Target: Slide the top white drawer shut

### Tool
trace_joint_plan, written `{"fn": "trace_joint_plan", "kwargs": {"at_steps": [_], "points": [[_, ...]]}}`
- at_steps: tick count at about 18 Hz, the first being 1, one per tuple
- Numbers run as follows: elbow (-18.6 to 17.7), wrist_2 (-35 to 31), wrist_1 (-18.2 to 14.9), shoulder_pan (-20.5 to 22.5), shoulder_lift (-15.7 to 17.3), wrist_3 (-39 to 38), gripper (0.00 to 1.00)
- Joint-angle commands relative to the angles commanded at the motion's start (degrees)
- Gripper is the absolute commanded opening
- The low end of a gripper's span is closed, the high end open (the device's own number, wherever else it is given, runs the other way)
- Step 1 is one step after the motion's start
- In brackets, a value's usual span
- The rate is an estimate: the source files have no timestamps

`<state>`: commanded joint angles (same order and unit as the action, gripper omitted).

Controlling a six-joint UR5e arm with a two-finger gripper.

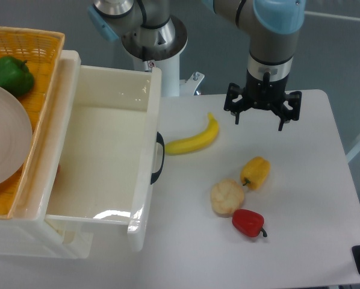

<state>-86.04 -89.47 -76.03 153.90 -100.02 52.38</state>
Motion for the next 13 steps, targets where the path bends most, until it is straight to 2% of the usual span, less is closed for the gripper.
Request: {"fn": "trace_joint_plan", "kwargs": {"at_steps": [5,7,10,13], "points": [[-0.18,0.09,0.09,-0.26,-0.18,-0.09,1.0],[-1.48,0.0,0.52,-0.35,-0.18,-0.35,1.0],[-2.11,0.35,4.65,-0.88,-1.4,-1.31,1.0],[-2.2,0.26,4.92,-1.75,-3.24,-1.49,1.0]]}}
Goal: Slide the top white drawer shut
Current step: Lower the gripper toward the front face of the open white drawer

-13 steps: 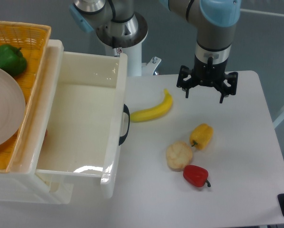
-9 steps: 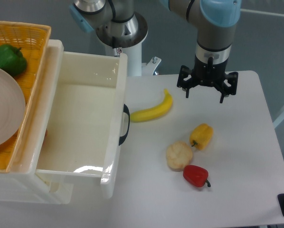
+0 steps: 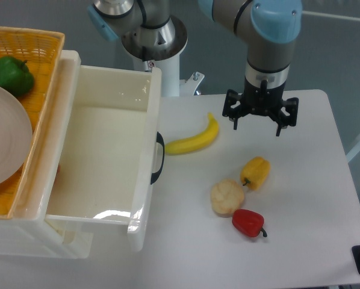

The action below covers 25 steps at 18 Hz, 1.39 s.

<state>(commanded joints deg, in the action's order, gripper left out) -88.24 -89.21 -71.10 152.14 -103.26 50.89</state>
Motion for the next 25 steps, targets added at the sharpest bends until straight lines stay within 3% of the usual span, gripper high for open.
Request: {"fn": "trace_joint_plan", "kwargs": {"at_steps": [4,7,13,20,25], "points": [[-2.81,0.0,2.28,-1.23,-0.89,-3.07,1.0],[-4.3,0.09,2.2,-2.9,-1.93,-3.69,1.0],[-4.22,3.24,2.11,-4.93,-5.63,-10.81,1.0],[-4.04,10.97,1.58,-4.4,-7.39,-14.67,1.0],[-4.31,12.92,1.58,-4.49,-8.01,-16.26,1.0]]}}
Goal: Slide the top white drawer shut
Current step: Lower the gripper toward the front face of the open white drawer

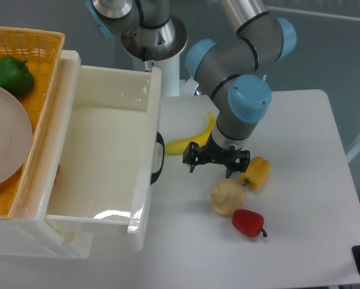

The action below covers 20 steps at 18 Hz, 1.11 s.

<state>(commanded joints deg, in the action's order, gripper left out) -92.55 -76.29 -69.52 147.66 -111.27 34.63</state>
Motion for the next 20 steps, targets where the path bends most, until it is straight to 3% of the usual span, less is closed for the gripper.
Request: {"fn": "trace_joint_plan", "kwargs": {"at_steps": [20], "points": [[-0.18,0.88,0.0,-2.99,-2.02,-1.23,1.0]]}}
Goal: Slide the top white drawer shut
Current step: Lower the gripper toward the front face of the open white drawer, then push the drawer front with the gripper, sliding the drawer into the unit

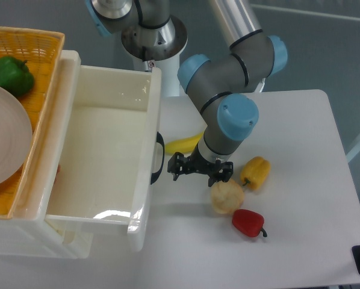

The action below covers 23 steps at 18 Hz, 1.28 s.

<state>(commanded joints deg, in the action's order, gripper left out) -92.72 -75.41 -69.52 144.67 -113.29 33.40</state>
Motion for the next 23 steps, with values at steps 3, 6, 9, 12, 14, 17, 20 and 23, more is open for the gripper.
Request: {"fn": "trace_joint_plan", "kwargs": {"at_steps": [3,6,9,12,14,17,20,23], "points": [[0.09,0.35,0.0,-0.26,-0.09,0.0,1.0],[0.0,0.27,-0.87,-0.61,0.0,0.0,1.0],[0.0,0.35,-1.32,-0.62,0.09,0.0,1.0],[0.09,0.53,-1.32,-0.62,0.26,0.0,1.0],[0.09,0.88,-1.41,-0.62,0.35,-0.09,1.0],[0.09,0.97,-1.41,-0.79,0.35,-0.44,1.0],[0.09,1.14,-1.49,-1.14,0.44,-0.53,1.0],[0.09,1.23,-2.2,-1.14,0.7,-0.53,1.0]]}}
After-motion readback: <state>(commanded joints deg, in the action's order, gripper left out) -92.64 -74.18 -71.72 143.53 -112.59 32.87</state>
